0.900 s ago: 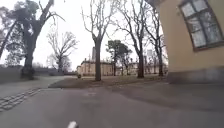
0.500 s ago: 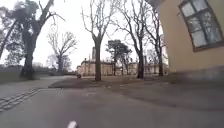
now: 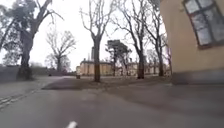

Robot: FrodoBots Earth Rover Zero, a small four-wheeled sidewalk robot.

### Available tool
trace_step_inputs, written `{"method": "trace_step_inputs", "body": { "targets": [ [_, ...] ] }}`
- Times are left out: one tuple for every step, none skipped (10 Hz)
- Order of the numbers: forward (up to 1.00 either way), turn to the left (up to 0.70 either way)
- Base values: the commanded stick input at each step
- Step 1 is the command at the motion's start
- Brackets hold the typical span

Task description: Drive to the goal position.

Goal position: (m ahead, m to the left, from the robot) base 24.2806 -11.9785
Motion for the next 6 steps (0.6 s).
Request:
{"method": "trace_step_inputs", "body": {
  "targets": [
    [1.0,0.01],
    [1.0,0.01],
    [1.0,0.01],
    [1.0,0.01],
    [1.0,0.01],
    [1.0,0.01]
  ]
}}
